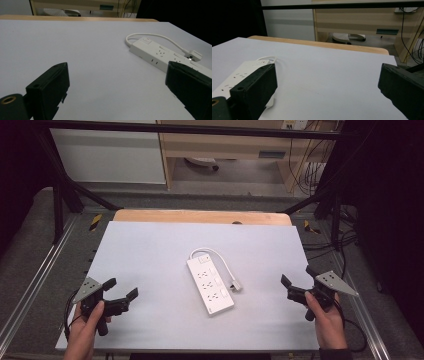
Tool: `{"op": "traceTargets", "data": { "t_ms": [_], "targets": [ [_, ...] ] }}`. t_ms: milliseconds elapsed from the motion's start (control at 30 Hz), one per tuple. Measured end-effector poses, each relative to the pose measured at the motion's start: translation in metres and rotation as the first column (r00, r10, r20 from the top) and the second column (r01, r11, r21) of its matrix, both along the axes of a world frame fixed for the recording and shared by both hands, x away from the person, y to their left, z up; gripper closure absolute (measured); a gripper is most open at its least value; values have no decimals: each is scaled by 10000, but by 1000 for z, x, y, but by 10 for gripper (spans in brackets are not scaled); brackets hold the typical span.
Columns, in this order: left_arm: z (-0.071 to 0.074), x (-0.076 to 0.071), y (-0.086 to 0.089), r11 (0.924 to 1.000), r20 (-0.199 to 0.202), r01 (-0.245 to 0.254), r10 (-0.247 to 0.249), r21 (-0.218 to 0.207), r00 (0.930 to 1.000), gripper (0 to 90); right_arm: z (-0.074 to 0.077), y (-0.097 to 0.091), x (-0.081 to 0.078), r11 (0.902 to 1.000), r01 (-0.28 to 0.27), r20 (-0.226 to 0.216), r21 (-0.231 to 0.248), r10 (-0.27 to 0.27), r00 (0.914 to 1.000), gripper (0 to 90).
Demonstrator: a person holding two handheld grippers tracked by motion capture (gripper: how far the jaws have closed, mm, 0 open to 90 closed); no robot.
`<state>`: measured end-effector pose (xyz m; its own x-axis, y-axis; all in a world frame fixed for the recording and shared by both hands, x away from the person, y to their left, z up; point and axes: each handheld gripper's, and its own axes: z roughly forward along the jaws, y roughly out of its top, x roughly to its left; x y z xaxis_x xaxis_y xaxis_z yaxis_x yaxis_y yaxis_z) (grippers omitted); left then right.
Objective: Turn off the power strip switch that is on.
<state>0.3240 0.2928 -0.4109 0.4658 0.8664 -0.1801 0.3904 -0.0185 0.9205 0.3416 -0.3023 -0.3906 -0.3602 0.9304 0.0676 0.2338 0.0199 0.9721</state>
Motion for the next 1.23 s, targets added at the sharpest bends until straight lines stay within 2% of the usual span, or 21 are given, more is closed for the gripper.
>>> {"op": "traceTargets", "data": {
  "t_ms": [267,667,933,1100,1167,1233],
  "targets": [
    [0,0,0,10000,21,17,-17,23,10000,55,-10,-7,2,9999,146,-237,-63,-147,9996,28],
    [0,0,-1,10000,24,48,-48,87,10000,57,-30,-1,10,9993,-223,-932,-285,196,9955,28],
    [-1,0,-2,9999,3,72,-72,127,10000,58,-46,17,17,9939,-937,-1570,-587,836,9841,32],
    [-1,0,-3,9999,3,89,-89,139,10000,58,-51,31,22,9867,-1409,-1955,-804,1230,9730,29],
    [-1,0,-3,9998,20,128,-128,144,9999,58,-54,32,25,9859,-1384,-2166,-946,1153,9694,30],
    [-1,0,-4,9997,17,161,-161,172,9999,58,-56,31,28,9865,-1163,-2474,-1154,848,9652,30]
  ]
}}
